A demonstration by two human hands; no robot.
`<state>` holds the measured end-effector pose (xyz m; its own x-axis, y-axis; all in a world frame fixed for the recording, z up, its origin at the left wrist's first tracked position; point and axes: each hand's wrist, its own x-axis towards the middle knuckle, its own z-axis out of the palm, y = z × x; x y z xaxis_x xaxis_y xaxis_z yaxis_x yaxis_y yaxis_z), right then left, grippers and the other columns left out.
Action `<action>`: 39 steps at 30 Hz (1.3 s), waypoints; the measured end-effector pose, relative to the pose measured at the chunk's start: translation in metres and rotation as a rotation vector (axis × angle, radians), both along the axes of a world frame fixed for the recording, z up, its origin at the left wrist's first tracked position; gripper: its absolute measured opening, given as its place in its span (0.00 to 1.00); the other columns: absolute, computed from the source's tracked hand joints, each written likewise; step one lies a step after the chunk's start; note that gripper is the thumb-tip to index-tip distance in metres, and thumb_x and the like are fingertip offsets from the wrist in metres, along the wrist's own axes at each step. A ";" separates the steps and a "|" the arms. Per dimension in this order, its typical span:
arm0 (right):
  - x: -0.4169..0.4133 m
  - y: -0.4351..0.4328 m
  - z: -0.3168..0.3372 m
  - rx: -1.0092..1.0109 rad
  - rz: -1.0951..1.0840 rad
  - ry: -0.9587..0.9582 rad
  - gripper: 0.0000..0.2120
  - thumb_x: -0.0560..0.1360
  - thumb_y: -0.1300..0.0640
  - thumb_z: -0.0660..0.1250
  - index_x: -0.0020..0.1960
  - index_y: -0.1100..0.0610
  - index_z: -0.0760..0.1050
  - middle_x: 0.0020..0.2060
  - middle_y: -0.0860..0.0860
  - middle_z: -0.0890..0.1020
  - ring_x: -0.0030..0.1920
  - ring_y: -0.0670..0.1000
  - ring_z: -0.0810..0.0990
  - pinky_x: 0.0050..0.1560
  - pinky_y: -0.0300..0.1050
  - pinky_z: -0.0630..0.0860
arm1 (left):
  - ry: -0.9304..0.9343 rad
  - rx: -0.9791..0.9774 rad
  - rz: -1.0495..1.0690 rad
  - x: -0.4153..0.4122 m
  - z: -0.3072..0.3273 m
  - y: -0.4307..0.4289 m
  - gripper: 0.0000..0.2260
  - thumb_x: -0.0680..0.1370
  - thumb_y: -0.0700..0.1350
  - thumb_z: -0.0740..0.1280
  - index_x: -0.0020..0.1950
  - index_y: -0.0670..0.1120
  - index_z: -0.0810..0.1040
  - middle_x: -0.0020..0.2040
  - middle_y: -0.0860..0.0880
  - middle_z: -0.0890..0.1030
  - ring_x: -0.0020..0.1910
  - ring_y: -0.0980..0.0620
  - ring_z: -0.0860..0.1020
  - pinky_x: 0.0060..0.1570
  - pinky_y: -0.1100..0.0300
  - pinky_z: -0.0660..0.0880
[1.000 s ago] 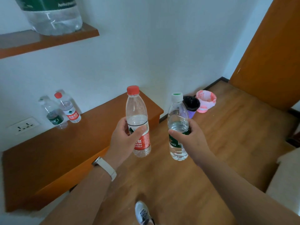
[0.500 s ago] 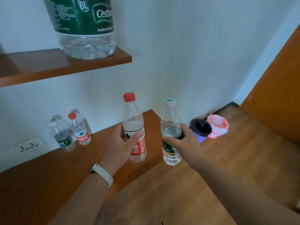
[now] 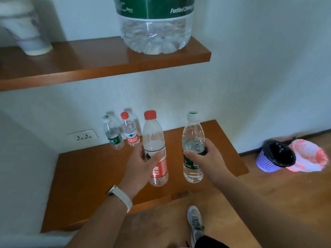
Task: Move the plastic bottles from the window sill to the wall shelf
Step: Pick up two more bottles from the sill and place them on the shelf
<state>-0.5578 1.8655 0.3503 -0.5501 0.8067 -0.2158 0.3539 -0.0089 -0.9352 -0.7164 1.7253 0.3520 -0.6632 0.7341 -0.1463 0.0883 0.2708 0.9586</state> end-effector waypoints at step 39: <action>-0.178 0.150 -0.080 0.064 0.226 -0.184 0.23 0.70 0.47 0.75 0.60 0.47 0.69 0.46 0.42 0.79 0.46 0.44 0.80 0.43 0.41 0.77 | 0.096 -0.254 0.212 -0.120 -0.079 0.134 0.18 0.72 0.59 0.73 0.58 0.59 0.71 0.52 0.57 0.80 0.51 0.57 0.79 0.47 0.61 0.77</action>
